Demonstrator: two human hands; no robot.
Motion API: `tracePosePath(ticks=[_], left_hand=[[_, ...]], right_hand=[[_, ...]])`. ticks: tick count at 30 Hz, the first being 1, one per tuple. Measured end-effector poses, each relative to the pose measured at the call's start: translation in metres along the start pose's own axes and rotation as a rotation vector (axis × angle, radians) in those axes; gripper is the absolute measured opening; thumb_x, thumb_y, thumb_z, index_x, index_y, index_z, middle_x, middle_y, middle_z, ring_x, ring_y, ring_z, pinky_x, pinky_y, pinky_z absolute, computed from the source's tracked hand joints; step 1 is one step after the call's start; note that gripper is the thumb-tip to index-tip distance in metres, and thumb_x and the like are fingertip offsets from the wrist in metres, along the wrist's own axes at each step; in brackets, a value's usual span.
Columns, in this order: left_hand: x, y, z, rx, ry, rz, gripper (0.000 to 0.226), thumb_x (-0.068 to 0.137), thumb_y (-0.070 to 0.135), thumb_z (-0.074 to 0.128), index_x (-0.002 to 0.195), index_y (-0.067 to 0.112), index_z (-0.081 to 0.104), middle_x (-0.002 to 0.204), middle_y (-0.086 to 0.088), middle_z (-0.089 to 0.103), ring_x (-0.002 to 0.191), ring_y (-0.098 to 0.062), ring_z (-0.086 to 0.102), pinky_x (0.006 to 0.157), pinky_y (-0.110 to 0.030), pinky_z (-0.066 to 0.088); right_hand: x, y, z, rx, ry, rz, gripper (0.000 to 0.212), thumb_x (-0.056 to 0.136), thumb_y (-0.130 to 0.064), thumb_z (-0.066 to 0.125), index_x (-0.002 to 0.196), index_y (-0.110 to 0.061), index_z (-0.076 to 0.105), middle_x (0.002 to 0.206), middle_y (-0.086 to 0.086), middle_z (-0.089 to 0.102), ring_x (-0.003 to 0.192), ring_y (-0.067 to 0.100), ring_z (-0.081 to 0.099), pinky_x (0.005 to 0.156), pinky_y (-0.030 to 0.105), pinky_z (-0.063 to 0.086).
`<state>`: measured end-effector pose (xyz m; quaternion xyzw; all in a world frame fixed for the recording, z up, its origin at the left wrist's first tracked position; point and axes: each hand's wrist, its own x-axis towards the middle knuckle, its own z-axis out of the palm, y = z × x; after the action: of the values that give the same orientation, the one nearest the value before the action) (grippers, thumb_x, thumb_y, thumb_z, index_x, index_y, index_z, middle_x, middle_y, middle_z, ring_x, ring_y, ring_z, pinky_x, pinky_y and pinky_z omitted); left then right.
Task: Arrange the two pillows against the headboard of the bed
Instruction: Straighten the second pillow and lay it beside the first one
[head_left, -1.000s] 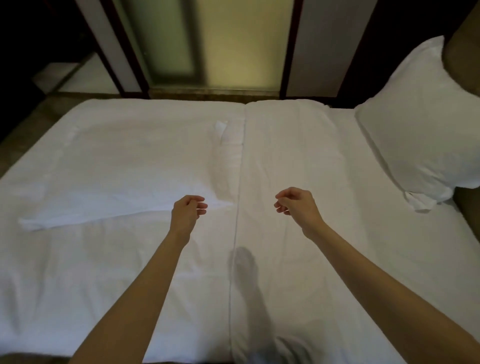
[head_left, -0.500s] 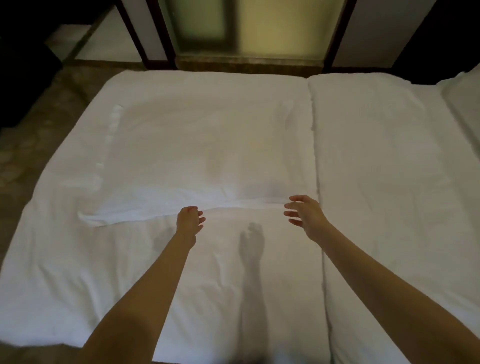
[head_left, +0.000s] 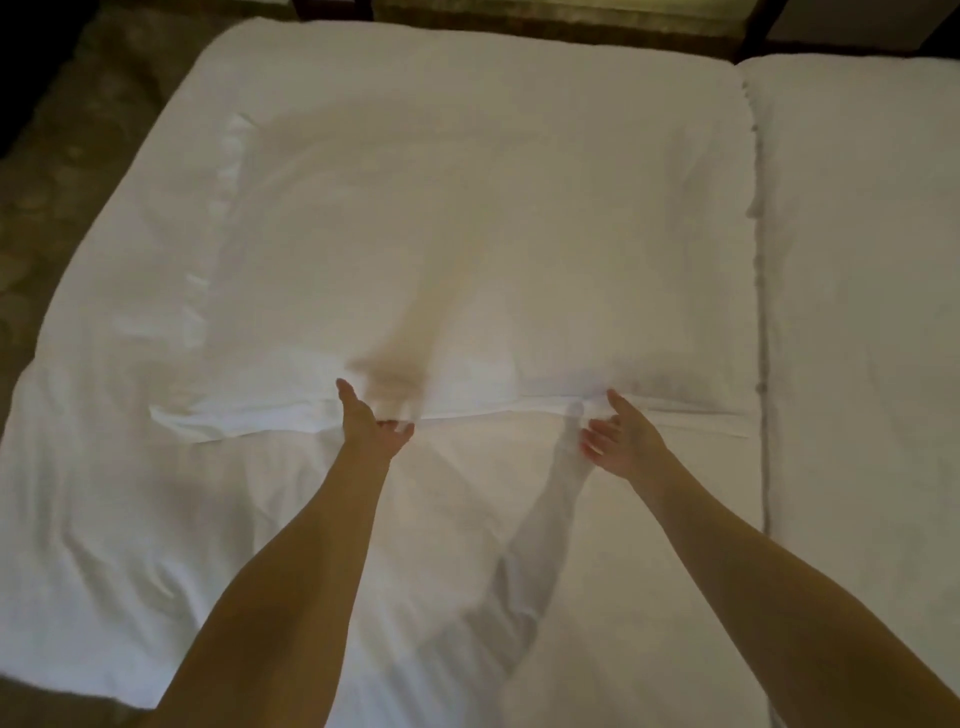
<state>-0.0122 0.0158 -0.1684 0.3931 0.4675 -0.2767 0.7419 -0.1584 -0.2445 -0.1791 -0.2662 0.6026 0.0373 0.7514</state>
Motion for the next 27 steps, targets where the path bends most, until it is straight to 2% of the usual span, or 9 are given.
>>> tracePosePath(ticks=[3, 7, 10, 13, 15, 18, 20, 22, 27], left_hand=[[0.007, 0.004, 0.007, -0.039, -0.003, 0.084, 0.066, 0.086, 0.057, 0.052, 0.138, 0.017, 0.044, 0.142, -0.008, 0.048, 0.132, -0.028, 0.046, 0.103, -0.041, 0.042], [-0.004, -0.006, 0.015, -0.141, 0.061, 0.175, 0.043, 0.095, 0.023, 0.053, 0.136, 0.011, 0.046, 0.141, -0.009, 0.052, 0.127, -0.024, 0.051, 0.089, -0.035, 0.047], [-0.018, -0.017, 0.015, -0.169, 0.013, 0.198, 0.042, 0.096, 0.02, 0.051, 0.137, 0.01, 0.044, 0.138, -0.01, 0.054, 0.124, -0.027, 0.053, 0.09, -0.038, 0.049], [-0.036, -0.029, 0.013, -0.103, -0.053, 0.251, 0.04, 0.099, 0.021, 0.046, 0.137, 0.009, 0.044, 0.126, -0.009, 0.059, 0.105, -0.024, 0.061, 0.086, -0.04, 0.05], [-0.051, -0.043, 0.01, -0.06, -0.088, 0.277, 0.04, 0.1, 0.022, 0.043, 0.137, 0.007, 0.043, 0.12, -0.009, 0.059, 0.091, -0.02, 0.062, 0.076, -0.038, 0.051], [-0.074, -0.072, 0.005, -0.009, -0.102, 0.255, 0.033, 0.1, 0.025, 0.043, 0.13, 0.014, 0.047, 0.113, -0.005, 0.061, 0.087, -0.018, 0.061, 0.063, -0.033, 0.053], [-0.091, -0.096, 0.0, 0.038, -0.07, 0.22, 0.019, 0.099, 0.025, 0.043, 0.115, 0.019, 0.052, 0.096, 0.001, 0.062, 0.079, -0.015, 0.06, 0.05, -0.025, 0.053], [-0.111, -0.12, -0.005, 0.09, -0.035, 0.178, 0.013, 0.099, 0.022, 0.043, 0.095, 0.017, 0.054, 0.083, 0.0, 0.057, 0.066, -0.014, 0.054, 0.039, -0.014, 0.043], [-0.157, -0.174, -0.014, 0.257, 0.024, 0.158, 0.017, 0.099, 0.019, 0.04, 0.084, 0.016, 0.046, 0.076, -0.004, 0.047, 0.056, -0.014, 0.04, 0.035, -0.015, 0.033]], right_hand=[[0.011, 0.013, 0.011, 0.072, -0.021, -0.059, 0.03, 0.084, -0.026, 0.07, 0.07, -0.017, 0.045, 0.07, 0.003, 0.04, 0.06, 0.015, 0.041, 0.061, 0.028, 0.038], [0.008, 0.017, 0.026, 0.279, -0.164, -0.065, 0.012, 0.089, -0.026, 0.064, 0.082, -0.019, 0.057, 0.081, 0.0, 0.051, 0.075, 0.012, 0.054, 0.076, 0.025, 0.046], [0.0, 0.014, 0.036, 0.241, -0.223, 0.055, 0.032, 0.087, -0.041, 0.062, 0.102, -0.014, 0.054, 0.09, 0.005, 0.055, 0.082, 0.018, 0.057, 0.077, 0.029, 0.047], [-0.01, 0.018, 0.04, 0.143, -0.244, 0.101, 0.05, 0.085, -0.047, 0.063, 0.113, -0.01, 0.043, 0.096, 0.004, 0.055, 0.091, 0.017, 0.056, 0.093, 0.031, 0.039], [-0.02, 0.019, 0.039, 0.134, -0.238, 0.097, 0.041, 0.087, -0.042, 0.063, 0.107, -0.009, 0.047, 0.095, 0.003, 0.055, 0.095, 0.017, 0.054, 0.094, 0.03, 0.038], [-0.039, 0.014, 0.035, 0.161, -0.207, 0.06, 0.014, 0.091, -0.021, 0.062, 0.085, -0.011, 0.056, 0.083, 0.004, 0.053, 0.08, 0.018, 0.054, 0.077, 0.027, 0.045], [-0.051, 0.01, 0.029, 0.17, -0.136, -0.021, 0.006, 0.094, -0.007, 0.055, 0.099, -0.007, 0.059, 0.096, 0.008, 0.059, 0.091, 0.026, 0.059, 0.079, 0.03, 0.051], [-0.061, 0.005, 0.017, 0.229, -0.05, -0.111, 0.035, 0.095, 0.002, 0.049, 0.128, -0.006, 0.05, 0.12, 0.013, 0.06, 0.115, 0.032, 0.056, 0.093, 0.04, 0.049], [-0.098, -0.004, -0.044, -0.087, 0.026, -0.288, 0.04, 0.098, -0.001, 0.033, 0.137, 0.006, 0.038, 0.124, 0.025, 0.061, 0.115, 0.042, 0.054, 0.097, 0.042, 0.045]])
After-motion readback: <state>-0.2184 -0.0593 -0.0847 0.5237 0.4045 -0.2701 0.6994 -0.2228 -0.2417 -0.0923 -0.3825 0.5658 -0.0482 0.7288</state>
